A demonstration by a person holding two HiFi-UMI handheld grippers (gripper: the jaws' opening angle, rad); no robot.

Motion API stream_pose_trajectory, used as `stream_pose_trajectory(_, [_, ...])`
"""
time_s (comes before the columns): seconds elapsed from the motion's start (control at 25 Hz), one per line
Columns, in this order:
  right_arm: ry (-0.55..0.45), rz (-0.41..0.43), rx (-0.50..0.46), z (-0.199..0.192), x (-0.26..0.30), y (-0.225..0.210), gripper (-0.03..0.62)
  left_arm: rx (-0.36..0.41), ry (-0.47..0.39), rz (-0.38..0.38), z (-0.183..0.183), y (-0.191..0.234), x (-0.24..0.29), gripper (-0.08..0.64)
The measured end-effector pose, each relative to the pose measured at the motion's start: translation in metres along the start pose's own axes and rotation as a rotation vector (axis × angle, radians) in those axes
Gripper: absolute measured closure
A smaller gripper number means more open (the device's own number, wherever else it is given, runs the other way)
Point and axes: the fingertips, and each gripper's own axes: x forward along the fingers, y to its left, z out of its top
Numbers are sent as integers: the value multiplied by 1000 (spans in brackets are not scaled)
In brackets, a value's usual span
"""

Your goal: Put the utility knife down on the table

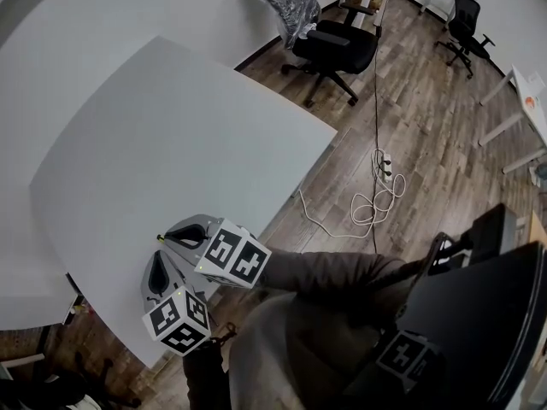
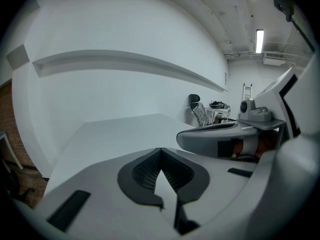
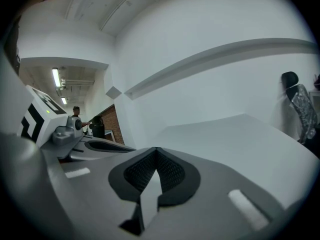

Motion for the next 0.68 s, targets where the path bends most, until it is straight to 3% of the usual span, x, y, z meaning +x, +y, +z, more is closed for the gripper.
stream_pose_trajectory(0.68, [12,0,5,-6,-1,4,592,2,5,3,-5,2,-5,558])
